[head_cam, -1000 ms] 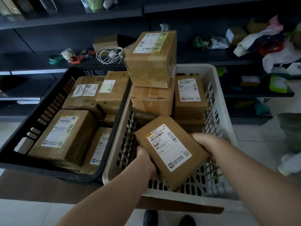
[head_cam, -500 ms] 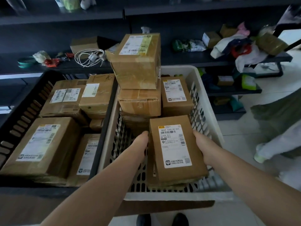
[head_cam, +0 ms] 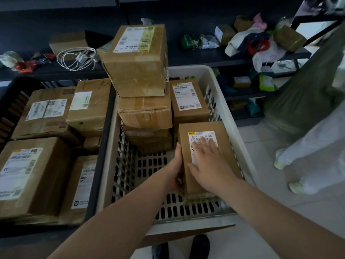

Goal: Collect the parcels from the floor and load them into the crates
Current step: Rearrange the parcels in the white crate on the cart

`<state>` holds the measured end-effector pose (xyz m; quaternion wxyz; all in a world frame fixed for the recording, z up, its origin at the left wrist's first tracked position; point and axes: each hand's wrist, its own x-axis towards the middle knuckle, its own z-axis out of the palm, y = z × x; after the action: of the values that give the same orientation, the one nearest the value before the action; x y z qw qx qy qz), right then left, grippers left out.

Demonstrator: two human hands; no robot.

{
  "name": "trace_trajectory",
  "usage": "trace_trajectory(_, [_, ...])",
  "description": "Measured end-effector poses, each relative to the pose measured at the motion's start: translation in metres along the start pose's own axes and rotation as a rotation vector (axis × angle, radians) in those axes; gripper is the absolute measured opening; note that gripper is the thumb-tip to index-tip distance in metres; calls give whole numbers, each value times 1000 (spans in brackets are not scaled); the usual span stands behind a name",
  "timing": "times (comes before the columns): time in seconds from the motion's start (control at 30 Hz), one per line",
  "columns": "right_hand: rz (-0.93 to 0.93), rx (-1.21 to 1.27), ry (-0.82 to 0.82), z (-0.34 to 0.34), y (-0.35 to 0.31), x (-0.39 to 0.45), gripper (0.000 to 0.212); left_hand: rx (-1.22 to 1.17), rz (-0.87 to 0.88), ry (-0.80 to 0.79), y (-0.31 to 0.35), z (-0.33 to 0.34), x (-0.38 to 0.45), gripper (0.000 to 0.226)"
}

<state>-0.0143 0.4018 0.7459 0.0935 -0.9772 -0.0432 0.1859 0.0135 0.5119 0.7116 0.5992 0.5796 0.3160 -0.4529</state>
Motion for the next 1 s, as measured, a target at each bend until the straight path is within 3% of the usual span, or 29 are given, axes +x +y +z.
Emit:
trace_trajectory(0.17, [56, -16, -18, -1, -9, 4, 64, -87, -19, -33, 0, -3, 7, 102])
trace_trajectory(0.3, [60, 77, 43, -13, -18, 6, 66, 39, 99, 0, 9, -7, -19, 76])
trace_trajectory(0.37, [9, 262, 154, -35, -27, 9, 68, 84, 357, 155, 15, -13, -46, 50])
trace_trajectory(0.43, [-54, 502, 251, -68, -39, 13, 68, 57, 799, 337, 23, -32, -85, 17])
trace_trajectory(0.5, [-120, 730, 343, -104, -53, 22, 67, 45, 1186, 495, 37, -59, -126, 17])
trace_trajectory(0.57, [-158, 912, 410, -138, -68, 39, 67, -40, 1369, 650, 64, -85, -156, 12])
trace_trajectory(0.6, [-158, 977, 427, -153, -74, 50, 68, -101, 1384, 696, 82, -97, -165, 8])
trace_trajectory(0.67, [-106, 1062, 391, -173, -84, 79, 72, -182, 1283, 704, 118, -113, -167, 28])
trace_trajectory(0.73, [-60, 1145, 287, -178, -91, 104, 76, -151, 1092, 631, 144, -122, -154, 51])
trace_trajectory(0.83, [-72, 1220, 169, -162, -95, 122, 59, 0, 908, 496, 155, -114, -132, 69])
trace_trajectory(1.0, [-85, 1326, 238, -150, -94, 120, 43, -13, 978, 487, 148, -101, -127, 63])
